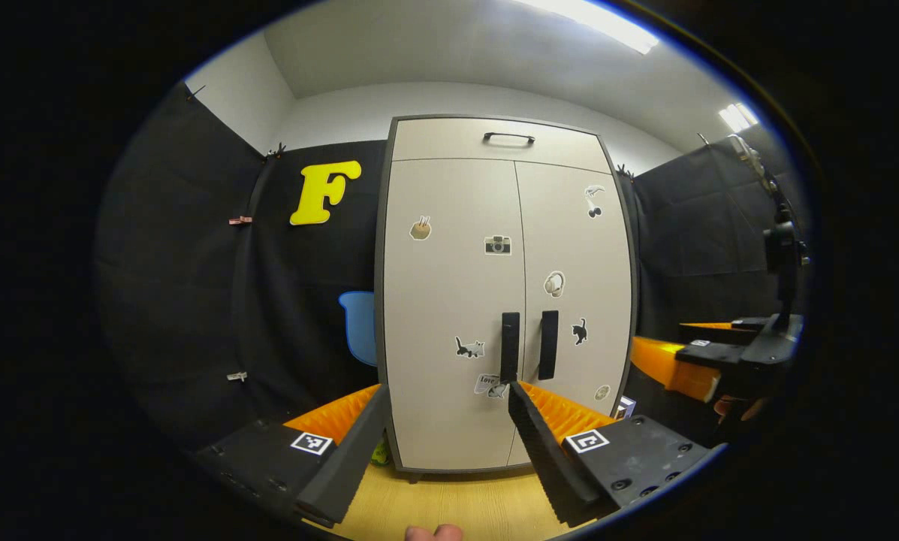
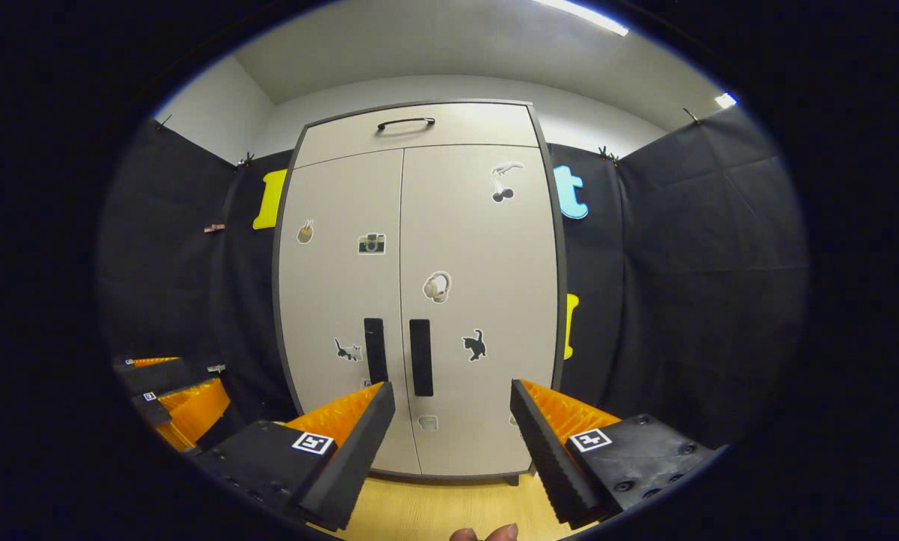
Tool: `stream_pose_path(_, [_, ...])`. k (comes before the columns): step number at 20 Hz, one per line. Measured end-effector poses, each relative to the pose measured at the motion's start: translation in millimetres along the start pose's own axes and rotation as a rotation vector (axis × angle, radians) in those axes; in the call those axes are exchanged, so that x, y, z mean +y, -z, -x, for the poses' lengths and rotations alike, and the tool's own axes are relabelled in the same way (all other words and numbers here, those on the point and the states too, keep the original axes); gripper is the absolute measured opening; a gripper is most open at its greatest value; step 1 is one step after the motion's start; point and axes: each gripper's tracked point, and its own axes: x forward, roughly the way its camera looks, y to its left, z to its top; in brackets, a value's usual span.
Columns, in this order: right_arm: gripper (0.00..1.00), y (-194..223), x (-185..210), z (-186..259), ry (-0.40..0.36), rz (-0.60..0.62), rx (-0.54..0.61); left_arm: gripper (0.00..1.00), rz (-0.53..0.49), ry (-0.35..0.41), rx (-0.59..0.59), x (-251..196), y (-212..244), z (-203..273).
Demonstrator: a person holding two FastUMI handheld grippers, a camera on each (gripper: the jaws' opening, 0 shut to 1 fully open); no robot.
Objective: Open the right door of the double-door shoe cabinet with the right hand, and open the left door with the left hand.
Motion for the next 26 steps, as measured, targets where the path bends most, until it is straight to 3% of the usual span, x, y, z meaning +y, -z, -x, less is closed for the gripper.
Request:
stream_pose_path(11, [0.98, 21, 28, -123, -0.004, 0.079, -0.030, 0.97, 0.014, 0.004, 0.015, 11, 18, -19])
stream_pose_path(21, [0.98, 72, 35, -186, 0.003, 0.053, 0.070, 0.97, 0.020, -0.013, 0.042, 24, 31, -28])
stream_pose_path(25, [0.79, 82, 38, -200, 0.002, 0.008, 0.102, 0.97, 0.009, -0.018, 0.047, 27, 35, -29])
stream_pose_path(26, [0.67, 85, 39, -203, 0.000, 0.008, 0.112, 0.97, 0.009, -0.018, 0.052, 27, 37, -30])
